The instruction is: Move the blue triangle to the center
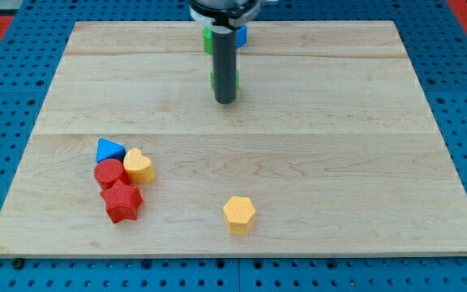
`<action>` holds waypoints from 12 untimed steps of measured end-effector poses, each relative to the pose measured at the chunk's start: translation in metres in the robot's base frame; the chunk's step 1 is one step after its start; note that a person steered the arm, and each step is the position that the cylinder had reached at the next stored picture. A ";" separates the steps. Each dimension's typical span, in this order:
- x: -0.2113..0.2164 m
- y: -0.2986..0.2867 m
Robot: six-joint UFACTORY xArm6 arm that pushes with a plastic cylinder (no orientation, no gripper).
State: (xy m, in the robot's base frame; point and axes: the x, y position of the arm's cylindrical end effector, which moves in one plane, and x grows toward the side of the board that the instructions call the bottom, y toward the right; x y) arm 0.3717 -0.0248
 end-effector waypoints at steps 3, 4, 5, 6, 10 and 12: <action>-0.084 0.000; -0.047 0.020; 0.008 0.023; 0.036 0.009; 0.114 -0.242; 0.132 -0.168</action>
State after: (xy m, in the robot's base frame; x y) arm 0.5033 -0.1928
